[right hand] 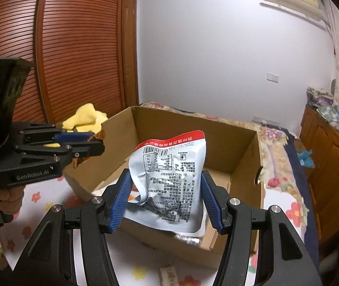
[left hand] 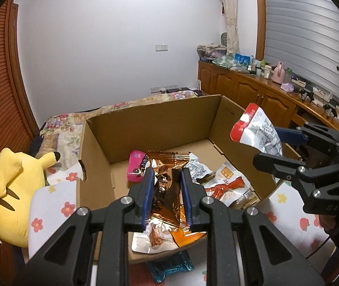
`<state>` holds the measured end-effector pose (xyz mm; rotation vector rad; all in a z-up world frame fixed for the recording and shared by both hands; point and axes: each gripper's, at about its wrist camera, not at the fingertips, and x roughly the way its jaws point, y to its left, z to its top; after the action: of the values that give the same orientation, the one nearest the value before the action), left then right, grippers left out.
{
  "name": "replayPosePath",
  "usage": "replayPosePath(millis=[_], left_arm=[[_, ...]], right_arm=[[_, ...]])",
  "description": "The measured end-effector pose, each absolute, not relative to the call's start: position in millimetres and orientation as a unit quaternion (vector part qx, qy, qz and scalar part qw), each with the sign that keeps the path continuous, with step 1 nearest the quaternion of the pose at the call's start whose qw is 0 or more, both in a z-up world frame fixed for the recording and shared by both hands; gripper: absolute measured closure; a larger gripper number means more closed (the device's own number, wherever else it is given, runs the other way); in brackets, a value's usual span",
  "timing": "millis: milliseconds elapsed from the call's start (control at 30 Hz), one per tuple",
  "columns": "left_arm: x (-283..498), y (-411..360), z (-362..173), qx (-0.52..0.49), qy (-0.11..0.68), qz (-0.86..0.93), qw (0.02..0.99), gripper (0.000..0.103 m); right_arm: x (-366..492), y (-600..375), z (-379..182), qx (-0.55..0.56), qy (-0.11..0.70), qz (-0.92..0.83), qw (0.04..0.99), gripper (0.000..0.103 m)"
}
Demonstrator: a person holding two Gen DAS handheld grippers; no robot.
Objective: Organize snacks
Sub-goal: 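Carry the copper candy and white pouch over the box with both tools, then open the right tool to drop the white pouch into the box, then open the left tool to drop the copper candy into the box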
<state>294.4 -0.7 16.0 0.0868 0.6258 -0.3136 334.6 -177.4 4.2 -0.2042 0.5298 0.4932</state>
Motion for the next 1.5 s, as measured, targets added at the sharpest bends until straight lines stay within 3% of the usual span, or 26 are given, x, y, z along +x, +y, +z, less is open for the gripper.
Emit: replayPosePath(millis=[633, 1500], left_arm=[[312.3, -6.0, 6.5, 0.053, 0.323, -0.147, 0.933, 0.082], [323.6, -13.7, 1.3, 0.063, 0.333, -0.143, 0.93, 0.081]], right_arm=[[382.4, -175.9, -7.2, -0.11, 0.298, 0.193, 0.928, 0.043], [390.5, -183.4, -15.7, -0.093, 0.313, 0.188, 0.926, 0.032]])
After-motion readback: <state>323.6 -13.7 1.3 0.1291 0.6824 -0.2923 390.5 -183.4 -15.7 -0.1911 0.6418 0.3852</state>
